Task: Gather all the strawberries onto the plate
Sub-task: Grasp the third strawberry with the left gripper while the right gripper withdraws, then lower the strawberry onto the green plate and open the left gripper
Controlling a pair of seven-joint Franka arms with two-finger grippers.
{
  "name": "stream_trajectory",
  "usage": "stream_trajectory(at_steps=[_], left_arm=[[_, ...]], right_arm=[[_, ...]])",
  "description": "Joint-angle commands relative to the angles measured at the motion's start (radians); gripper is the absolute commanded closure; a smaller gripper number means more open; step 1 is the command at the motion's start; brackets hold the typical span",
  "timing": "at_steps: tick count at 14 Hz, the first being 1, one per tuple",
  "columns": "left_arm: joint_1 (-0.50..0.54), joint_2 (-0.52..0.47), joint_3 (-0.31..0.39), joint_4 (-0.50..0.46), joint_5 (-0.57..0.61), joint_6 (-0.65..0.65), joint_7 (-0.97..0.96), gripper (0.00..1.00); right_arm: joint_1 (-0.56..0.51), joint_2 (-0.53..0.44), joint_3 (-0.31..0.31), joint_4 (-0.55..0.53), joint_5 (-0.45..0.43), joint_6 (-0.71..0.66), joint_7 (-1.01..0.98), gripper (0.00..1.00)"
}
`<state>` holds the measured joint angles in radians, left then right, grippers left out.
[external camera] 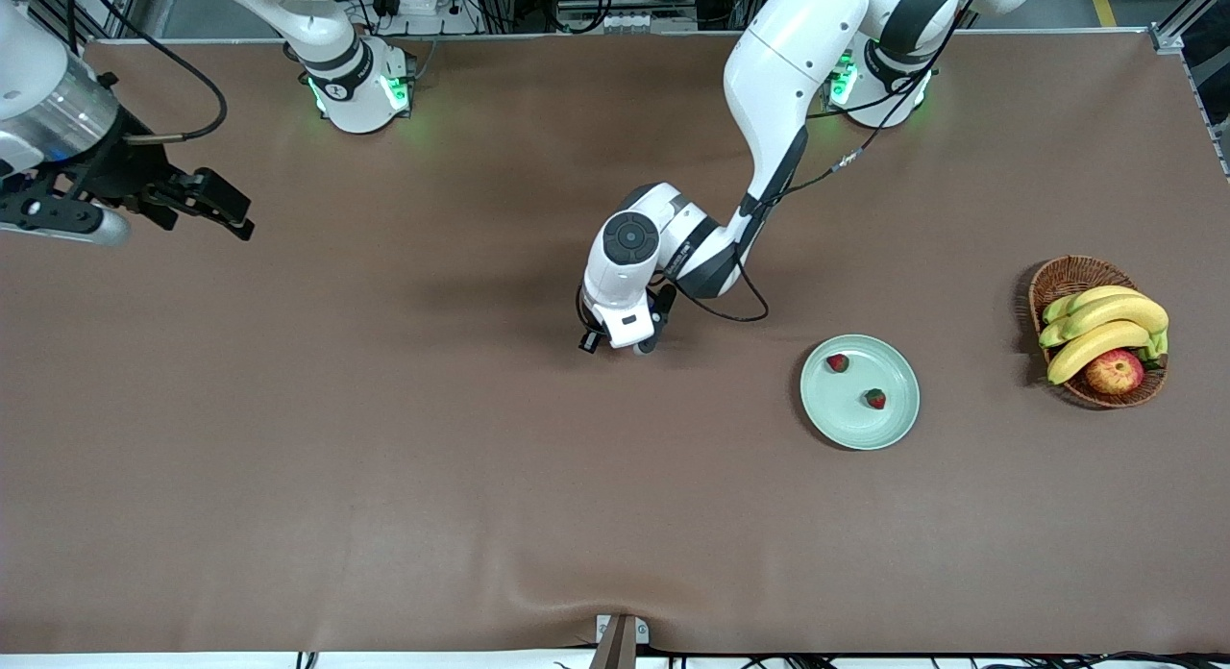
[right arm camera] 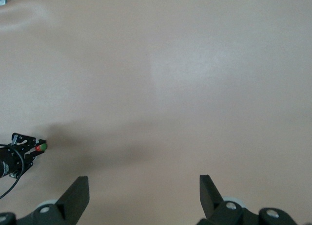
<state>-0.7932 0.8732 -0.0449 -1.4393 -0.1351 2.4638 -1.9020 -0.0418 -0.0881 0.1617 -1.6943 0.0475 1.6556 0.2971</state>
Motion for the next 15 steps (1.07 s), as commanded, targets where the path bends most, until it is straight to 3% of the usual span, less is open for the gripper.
stream_trajectory(at_steps=[1, 5, 8, 10, 15], left_arm=[[-0.006, -0.032, 0.043, 0.014, 0.008, -0.002, -0.017, 1.0], [0.034, -0.114, 0.112, 0.005, 0.026, -0.083, 0.004, 1.0], [0.115, -0.163, 0.114, -0.027, 0.052, -0.159, 0.116, 1.0], [0.193, -0.264, 0.109, -0.16, 0.129, -0.16, 0.219, 1.0], [0.348, -0.39, 0.108, -0.378, 0.132, -0.105, 0.519, 1.0]], right_arm=[[-0.02, 0.017, 0.001, 0.031, -0.017, 0.01, -0.023, 0.0], [-0.024, 0.068, -0.001, 0.116, -0.018, 0.0, -0.023, 0.0], [-0.035, 0.083, -0.002, 0.149, -0.02, 0.001, -0.03, 0.0], [-0.033, 0.097, -0.004, 0.171, -0.018, -0.008, -0.032, 0.0], [-0.024, 0.096, -0.022, 0.17, -0.018, -0.008, -0.035, 0.0]])
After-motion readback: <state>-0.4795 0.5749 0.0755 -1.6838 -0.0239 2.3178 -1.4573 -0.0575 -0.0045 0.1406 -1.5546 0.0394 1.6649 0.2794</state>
